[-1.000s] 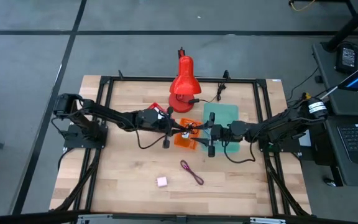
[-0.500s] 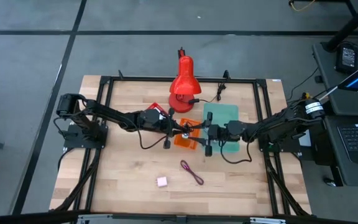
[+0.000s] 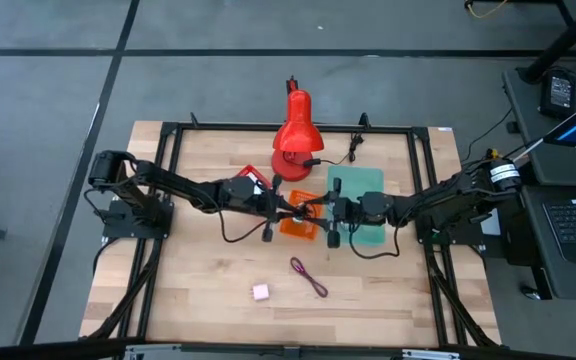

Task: Pick and place items into bin
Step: Put the black charger cable into the green bin

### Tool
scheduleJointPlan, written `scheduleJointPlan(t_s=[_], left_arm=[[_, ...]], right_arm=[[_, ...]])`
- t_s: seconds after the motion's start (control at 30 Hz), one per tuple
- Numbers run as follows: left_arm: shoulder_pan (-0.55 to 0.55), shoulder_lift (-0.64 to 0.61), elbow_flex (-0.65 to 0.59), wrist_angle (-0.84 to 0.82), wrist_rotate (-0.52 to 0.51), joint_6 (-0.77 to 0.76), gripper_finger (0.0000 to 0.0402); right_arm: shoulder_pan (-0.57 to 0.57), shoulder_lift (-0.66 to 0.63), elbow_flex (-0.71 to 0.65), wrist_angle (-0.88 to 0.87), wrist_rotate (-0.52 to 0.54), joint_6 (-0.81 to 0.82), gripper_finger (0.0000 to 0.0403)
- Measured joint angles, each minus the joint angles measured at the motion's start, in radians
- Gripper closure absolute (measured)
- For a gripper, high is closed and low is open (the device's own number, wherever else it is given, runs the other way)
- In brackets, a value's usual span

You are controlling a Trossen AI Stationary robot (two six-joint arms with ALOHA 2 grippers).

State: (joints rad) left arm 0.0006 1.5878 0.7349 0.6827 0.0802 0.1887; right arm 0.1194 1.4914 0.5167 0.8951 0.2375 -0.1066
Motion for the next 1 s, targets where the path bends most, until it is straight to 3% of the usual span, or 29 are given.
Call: scheduleJointPlan(t_s=[0.47, 0.57, 1.0], left_arm=[[0.005, 0.005, -0.001, 0.002, -0.002, 0.016, 0.0389], [0.009, 0.007, -0.002, -0.015, -0.007, 0.017, 0.0389], [0.004, 0.007, -0.002, -0.006, -0.004, 0.017, 0.0389]], right_arm=[[-0.001, 0.000, 0.010, 0.058, -0.057, 0.058, 0.0212], [0.002, -0.002, 0.031, 0.077, -0.111, 0.058, 0.0217], [0.000, -0.002, 0.039, 0.036, -0.126, 0.073, 0.0302]])
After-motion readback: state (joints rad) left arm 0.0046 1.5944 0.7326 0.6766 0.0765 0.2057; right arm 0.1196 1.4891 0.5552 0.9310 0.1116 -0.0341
